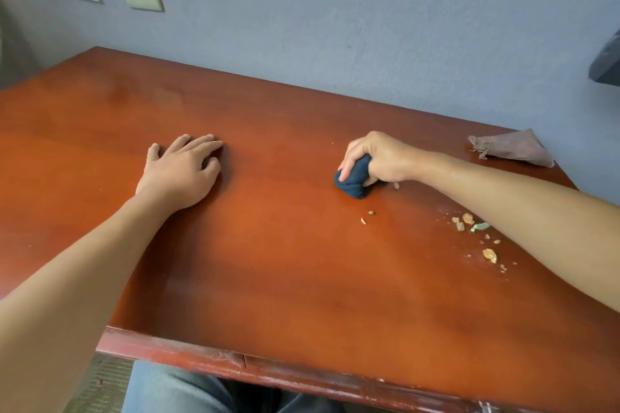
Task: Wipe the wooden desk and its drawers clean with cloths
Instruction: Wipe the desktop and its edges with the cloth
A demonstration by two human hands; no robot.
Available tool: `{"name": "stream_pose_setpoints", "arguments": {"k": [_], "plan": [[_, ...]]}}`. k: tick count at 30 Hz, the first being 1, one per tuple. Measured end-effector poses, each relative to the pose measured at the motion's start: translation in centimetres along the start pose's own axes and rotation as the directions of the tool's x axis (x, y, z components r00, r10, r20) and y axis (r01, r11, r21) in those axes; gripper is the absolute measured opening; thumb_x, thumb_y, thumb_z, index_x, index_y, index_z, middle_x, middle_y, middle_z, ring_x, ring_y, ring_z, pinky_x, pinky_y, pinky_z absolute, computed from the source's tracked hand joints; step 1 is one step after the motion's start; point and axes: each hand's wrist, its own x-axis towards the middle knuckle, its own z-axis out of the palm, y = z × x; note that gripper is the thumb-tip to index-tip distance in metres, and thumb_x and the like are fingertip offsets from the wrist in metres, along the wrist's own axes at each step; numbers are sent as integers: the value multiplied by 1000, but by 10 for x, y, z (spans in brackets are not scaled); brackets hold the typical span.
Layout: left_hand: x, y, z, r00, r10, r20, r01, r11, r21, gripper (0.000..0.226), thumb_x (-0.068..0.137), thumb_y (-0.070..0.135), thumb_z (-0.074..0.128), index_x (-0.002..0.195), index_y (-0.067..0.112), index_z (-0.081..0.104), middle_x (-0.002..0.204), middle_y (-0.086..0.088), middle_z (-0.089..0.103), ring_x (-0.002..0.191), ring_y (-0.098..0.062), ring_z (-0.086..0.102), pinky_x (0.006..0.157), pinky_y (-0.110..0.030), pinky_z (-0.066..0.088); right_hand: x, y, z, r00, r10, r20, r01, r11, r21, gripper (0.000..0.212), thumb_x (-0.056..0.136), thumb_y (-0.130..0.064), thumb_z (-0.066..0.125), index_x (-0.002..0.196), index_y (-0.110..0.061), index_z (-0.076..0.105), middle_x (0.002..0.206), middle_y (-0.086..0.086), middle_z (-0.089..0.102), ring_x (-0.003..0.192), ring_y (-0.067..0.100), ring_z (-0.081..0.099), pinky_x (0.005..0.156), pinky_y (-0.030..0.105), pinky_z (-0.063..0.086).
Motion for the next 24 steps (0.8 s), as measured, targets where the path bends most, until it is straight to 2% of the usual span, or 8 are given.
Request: {"name": "stream_pose_setpoints", "arguments": {"k": [3, 5, 8, 12, 15, 19, 22, 24], "plan": [[0, -1, 0, 1000, 3, 1, -3, 1000, 13, 51, 106, 40, 30, 156, 41, 39, 167, 19, 28, 158, -14, 16, 125, -58, 6, -10, -11, 4, 999, -21, -37, 19, 998, -55, 61, 68, 27, 62, 80, -30, 81, 105, -7, 71, 107, 20, 66, 85, 35, 59], [-1, -1, -1, 1000, 11, 5, -11, 1000, 15, 51, 106, 40, 29, 156, 41, 38, 168, 19, 28, 158, -14, 16, 125, -58, 6, -7, -36, 17, 998, -50, -33, 47, 996, -72, 59, 68, 26, 56, 82, -24, 82, 106, -7, 71, 105, 14, 65, 87, 32, 57], [-1, -3, -1, 999, 21, 24, -21, 1000, 18, 52, 107, 41, 27, 158, 40, 37, 168, 19, 26, 158, -14, 14, 125, -57, 5, -4, -82, 53, 990, -144, -13, 143, 989, -47, 61, 65, 25, 45, 85, -19, 83, 106, -9, 71, 103, 10, 64, 78, 9, 48], [-2, -5, -1, 1000, 15, 21, -15, 1000, 18, 52, 107, 42, 27, 158, 40, 37, 168, 18, 27, 158, -15, 15, 126, -57, 5, -19, -105, 92, 957, -287, -32, 287, 958, -2, 63, 60, 19, 36, 84, -15, 83, 104, -7, 70, 102, 12, 64, 90, 18, 49], [-2, -4, -2, 999, 19, 33, -20, 1000, 24, 52, 107, 42, 27, 158, 40, 37, 169, 17, 26, 158, -15, 14, 126, -57, 5, -44, -79, 77, 975, -203, -92, 202, 979, -12, 66, 59, 19, 33, 86, -15, 83, 106, -5, 71, 101, 8, 63, 86, 9, 45], [-1, -4, -1, 999, 35, 29, -36, 998, 55, 52, 107, 42, 25, 158, 39, 37, 169, 16, 26, 158, -17, 16, 124, -57, 8, -80, -35, 44, 981, 6, -193, -13, 999, -33, 67, 59, 21, 33, 82, -16, 83, 102, -6, 73, 102, 11, 66, 87, 23, 51], [-1, -3, 0, 999, 30, 29, -32, 997, 65, 53, 107, 42, 24, 158, 39, 36, 170, 16, 25, 158, -18, 16, 123, -58, 10, -106, -16, 29, 978, 90, -187, -105, 992, -73, 65, 60, 24, 36, 81, -17, 82, 101, -2, 73, 105, 14, 66, 83, 9, 45], [-1, -2, 1, 999, 26, 28, -28, 997, 73, 54, 106, 42, 23, 158, 39, 35, 170, 15, 24, 158, -18, 16, 123, -58, 10, -113, -8, 20, 981, 134, -137, -145, 986, -76, 63, 64, 27, 44, 80, -20, 82, 104, -4, 73, 106, 17, 66, 83, 13, 52]]}}
